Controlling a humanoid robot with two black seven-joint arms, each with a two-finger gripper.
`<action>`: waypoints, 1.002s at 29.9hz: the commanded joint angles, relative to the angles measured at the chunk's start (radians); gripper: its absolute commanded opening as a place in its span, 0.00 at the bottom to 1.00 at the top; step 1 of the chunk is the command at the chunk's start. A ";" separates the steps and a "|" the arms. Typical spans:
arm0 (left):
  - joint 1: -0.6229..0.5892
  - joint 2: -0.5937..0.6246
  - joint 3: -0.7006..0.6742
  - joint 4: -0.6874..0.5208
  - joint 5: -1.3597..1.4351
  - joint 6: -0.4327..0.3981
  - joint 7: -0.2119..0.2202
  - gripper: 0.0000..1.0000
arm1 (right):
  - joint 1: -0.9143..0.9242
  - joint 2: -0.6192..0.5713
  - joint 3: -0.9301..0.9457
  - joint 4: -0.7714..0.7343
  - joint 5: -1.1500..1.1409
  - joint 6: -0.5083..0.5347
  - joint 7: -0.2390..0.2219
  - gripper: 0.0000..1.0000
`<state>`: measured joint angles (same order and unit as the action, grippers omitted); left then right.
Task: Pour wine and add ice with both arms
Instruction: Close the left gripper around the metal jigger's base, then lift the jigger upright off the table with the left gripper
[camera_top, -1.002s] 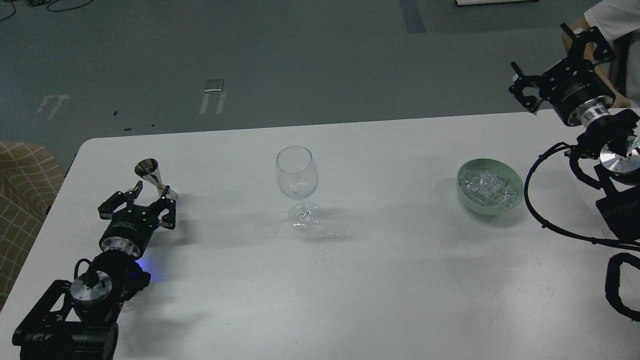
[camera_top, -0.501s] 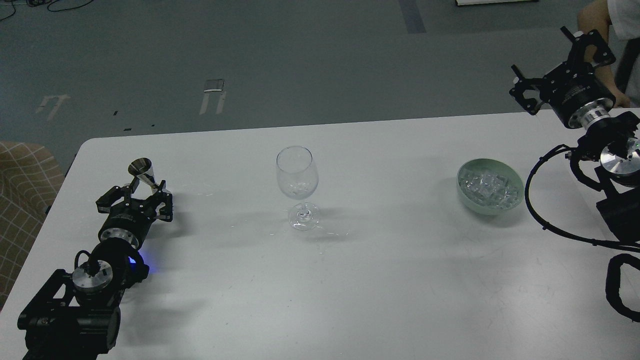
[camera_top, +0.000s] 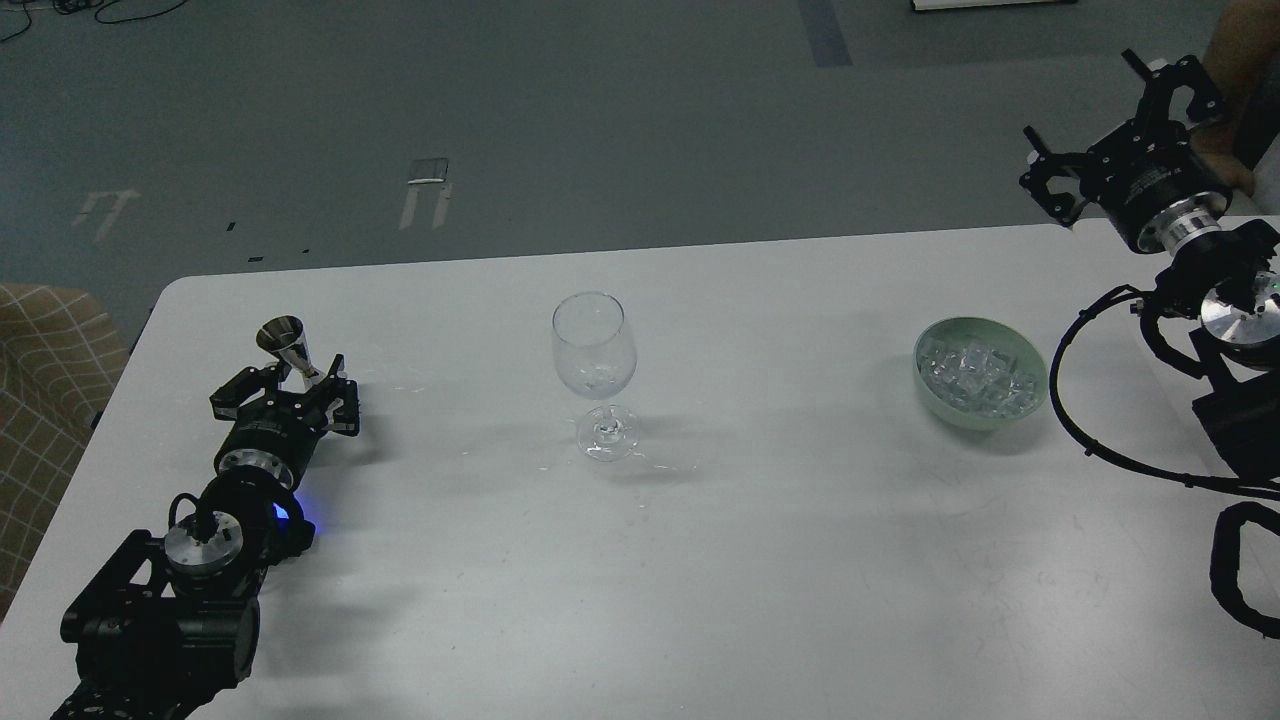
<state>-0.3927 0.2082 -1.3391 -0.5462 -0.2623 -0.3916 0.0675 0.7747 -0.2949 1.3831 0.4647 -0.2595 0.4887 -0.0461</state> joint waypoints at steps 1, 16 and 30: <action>-0.003 -0.001 0.000 0.005 -0.002 -0.007 0.000 0.46 | 0.001 -0.012 -0.001 -0.001 -0.001 0.000 0.000 1.00; -0.017 -0.001 0.000 0.025 0.008 -0.022 0.009 0.33 | 0.005 -0.013 -0.019 -0.001 0.000 0.000 0.000 1.00; -0.038 -0.024 -0.002 0.095 0.006 -0.097 0.009 0.26 | 0.008 -0.013 -0.022 -0.008 0.000 0.000 0.000 1.00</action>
<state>-0.4315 0.1831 -1.3413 -0.4549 -0.2557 -0.4859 0.0761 0.7821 -0.3068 1.3606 0.4573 -0.2595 0.4887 -0.0461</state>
